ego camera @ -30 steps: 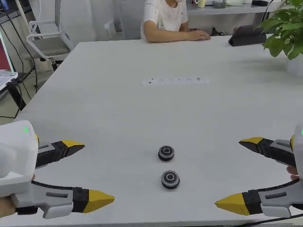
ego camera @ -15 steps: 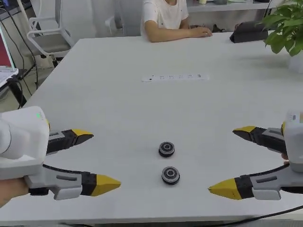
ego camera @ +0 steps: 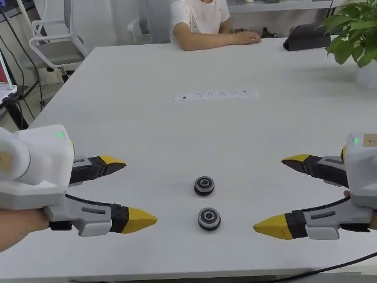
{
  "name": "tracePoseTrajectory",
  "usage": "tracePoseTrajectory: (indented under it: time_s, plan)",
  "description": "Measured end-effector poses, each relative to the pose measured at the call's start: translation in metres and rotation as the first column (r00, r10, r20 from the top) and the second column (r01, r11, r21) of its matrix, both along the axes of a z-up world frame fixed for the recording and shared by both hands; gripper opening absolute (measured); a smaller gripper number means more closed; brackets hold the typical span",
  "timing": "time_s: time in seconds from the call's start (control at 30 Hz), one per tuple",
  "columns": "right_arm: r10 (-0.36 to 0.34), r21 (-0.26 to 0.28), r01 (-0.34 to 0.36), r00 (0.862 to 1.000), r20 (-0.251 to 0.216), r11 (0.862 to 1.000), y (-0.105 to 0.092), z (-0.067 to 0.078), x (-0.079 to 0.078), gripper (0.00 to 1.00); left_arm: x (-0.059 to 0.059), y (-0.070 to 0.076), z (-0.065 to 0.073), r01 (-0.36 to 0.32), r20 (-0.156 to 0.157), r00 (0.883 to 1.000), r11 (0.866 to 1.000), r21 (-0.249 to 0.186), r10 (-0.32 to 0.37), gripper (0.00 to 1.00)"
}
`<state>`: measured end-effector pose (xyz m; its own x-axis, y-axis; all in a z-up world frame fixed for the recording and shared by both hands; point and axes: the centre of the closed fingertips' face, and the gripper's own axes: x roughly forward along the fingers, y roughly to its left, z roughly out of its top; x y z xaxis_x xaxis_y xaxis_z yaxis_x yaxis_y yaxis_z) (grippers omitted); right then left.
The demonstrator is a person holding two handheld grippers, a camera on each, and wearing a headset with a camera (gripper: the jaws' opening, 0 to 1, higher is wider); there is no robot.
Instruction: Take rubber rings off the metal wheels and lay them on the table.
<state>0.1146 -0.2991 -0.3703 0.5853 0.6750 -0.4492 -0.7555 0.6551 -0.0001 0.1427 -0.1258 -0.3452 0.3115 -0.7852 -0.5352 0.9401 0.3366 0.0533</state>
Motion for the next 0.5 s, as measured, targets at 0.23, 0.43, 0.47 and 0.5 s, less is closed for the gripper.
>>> tracePoseTrajectory:
  time_s: [0.23, 0.43, 0.47, 0.5]
  plan:
    - [-0.001, 0.0, 0.001, 1.0, -0.019, 1.0, 0.002, -0.008, 0.007, 0.91, 0.003, -0.014, -0.004, 0.037, -0.008, 0.999, 0.999, -0.006, -0.037, 0.69]
    - [0.005, -0.002, -0.005, 1.0, -0.02, 1.0, 0.006, -0.014, 0.012, 0.95, 0.004, -0.02, -0.01, 0.047, -0.029, 0.998, 0.999, -0.018, -0.047, 0.69]
    - [0.008, -0.004, -0.008, 1.0, -0.02, 1.0, 0.006, -0.015, 0.012, 0.95, 0.004, -0.02, -0.012, 0.051, -0.031, 0.998, 0.999, -0.012, -0.051, 0.69]
    - [0.012, -0.004, -0.012, 1.0, -0.02, 1.0, 0.007, -0.017, 0.013, 0.95, 0.004, -0.02, -0.013, 0.056, -0.029, 0.998, 0.998, -0.008, -0.056, 0.69]
